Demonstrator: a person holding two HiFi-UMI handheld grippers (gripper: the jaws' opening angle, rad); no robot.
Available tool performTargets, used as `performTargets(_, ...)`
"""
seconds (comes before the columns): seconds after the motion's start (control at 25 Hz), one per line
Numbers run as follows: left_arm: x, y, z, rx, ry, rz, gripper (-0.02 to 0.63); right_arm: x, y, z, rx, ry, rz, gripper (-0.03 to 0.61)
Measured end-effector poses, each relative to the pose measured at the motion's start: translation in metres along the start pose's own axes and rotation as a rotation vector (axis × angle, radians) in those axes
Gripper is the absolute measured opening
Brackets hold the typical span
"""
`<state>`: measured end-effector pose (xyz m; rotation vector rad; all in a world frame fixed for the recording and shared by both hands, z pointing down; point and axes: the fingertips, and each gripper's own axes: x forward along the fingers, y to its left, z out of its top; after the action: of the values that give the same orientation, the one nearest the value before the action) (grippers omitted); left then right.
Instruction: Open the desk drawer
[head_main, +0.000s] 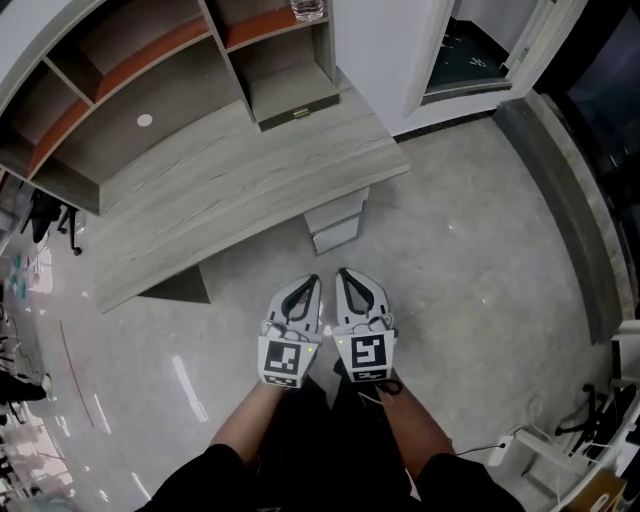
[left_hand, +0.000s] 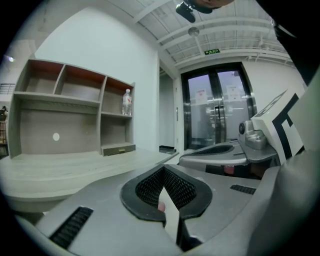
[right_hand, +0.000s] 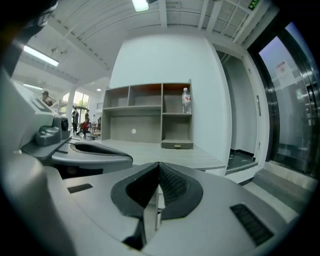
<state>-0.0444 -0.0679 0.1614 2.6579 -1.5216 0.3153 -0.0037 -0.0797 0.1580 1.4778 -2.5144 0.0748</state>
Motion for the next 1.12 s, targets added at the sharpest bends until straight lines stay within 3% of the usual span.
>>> performTargets(0.28, 0.066, 0.012, -0.087, 0.015, -0.027, 0.001, 0.003, 0.054, -0.022, -0.073, 0.011, -0.003, 0.016, 0.006)
performTargets(0.6, 0.108, 0.029, -0.158, 0.043, -0.126, 0.041, 0.003, 0.094, -0.042, -0.155, -0.050, -0.052, -0.045, 0.006)
performTargets(0.88, 0.115, 0.039, -0.219, 0.039, -0.162, 0.045, 0.003, 0.112, -0.046, -0.213, 0.037, -0.092, -0.015, 0.006)
performTargets(1.12, 0.104, 0.044, -0.269, 0.086, -0.132, 0.073, 0.003, 0.125, -0.034, -0.266, 0.027, -0.065, -0.020, 0.006)
